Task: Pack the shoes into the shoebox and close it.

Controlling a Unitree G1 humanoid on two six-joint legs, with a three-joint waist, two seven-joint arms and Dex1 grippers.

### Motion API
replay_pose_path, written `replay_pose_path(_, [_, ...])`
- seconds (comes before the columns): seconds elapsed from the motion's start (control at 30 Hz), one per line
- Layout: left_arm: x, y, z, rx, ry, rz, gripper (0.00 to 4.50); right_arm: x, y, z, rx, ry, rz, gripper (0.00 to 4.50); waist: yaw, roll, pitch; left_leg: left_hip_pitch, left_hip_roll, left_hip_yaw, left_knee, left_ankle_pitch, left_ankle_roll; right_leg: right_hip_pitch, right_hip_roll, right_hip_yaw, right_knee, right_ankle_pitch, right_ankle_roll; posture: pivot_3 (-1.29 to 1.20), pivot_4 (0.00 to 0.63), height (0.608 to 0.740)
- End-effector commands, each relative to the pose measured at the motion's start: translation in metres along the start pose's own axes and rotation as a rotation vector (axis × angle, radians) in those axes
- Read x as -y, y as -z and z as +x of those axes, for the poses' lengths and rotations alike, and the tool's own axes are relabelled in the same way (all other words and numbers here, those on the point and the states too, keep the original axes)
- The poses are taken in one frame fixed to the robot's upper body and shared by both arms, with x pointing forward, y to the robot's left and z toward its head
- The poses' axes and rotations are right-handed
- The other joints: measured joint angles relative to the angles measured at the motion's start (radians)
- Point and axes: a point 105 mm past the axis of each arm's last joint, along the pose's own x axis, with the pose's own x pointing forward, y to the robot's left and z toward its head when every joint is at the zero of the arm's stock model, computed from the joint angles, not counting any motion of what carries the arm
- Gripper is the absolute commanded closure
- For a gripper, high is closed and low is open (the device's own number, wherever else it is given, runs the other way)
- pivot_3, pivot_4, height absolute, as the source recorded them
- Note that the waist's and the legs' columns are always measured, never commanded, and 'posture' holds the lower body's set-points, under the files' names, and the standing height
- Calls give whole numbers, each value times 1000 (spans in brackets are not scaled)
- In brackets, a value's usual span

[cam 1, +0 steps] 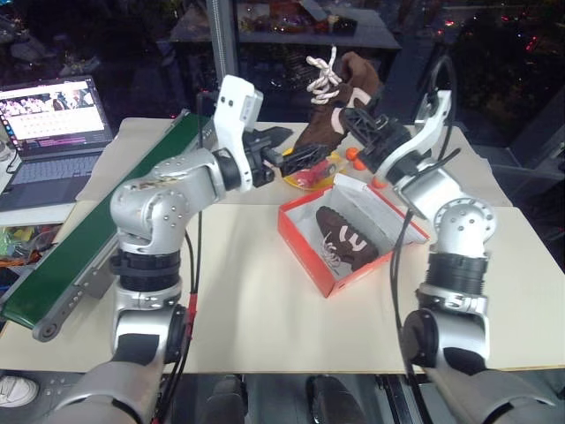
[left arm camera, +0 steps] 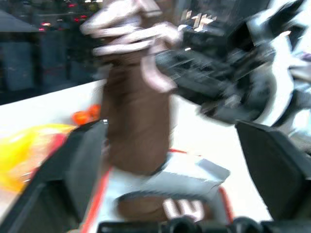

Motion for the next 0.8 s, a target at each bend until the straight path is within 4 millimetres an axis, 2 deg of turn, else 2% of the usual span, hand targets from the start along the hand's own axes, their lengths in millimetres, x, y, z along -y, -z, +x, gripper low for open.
replay_pose_path(0.03, [-29, -14, -14, 46, -111, 88, 46, -12, -3, 0, -90, -76, -155, 4224, -2, 0, 0, 0, 0, 0, 0, 0, 0, 0, 0, 0, 0, 0, 0, 0, 150, 740])
replay_pose_path(0.17, [-40, -9, -24, 24, -147, 120, 46, 0, 33, -14, -329, -114, -296, 4224, 2, 0, 0, 0, 0, 0, -1, 0, 0, 0, 0, 0, -1, 0, 0, 0, 150, 740])
replay_pose_path(0.4, [-32, -2, -25, 23, -139, 111, 46, 19, 75, -26, -491, -142, -282, 4224, 9, 0, 0, -2, -1, 0, 0, 0, 0, 0, -1, 0, -3, 0, 1, 0, 150, 740])
replay_pose_path(0.5, [-31, -2, -27, 25, -148, 105, 46, 23, 83, -28, -517, -149, -251, 4224, 8, 0, 0, -2, -1, 0, 1, 0, 0, 0, -1, 0, -3, 0, 1, 0, 150, 740])
replay_pose_path(0.63, [-32, -2, -31, 25, -163, 106, 46, 24, 98, -35, -596, -169, -314, 4224, 5, -1, 0, -2, -1, 0, 1, 0, 0, 0, -1, 0, -2, 0, 1, 0, 150, 740])
replay_pose_path(0.8, [-30, 1, -32, 27, -171, 100, 46, 17, 119, -48, -720, -237, -325, 4224, 5, -1, 0, -1, -1, 0, 1, 0, 0, 0, -1, 0, -1, 0, 1, 0, 150, 740])
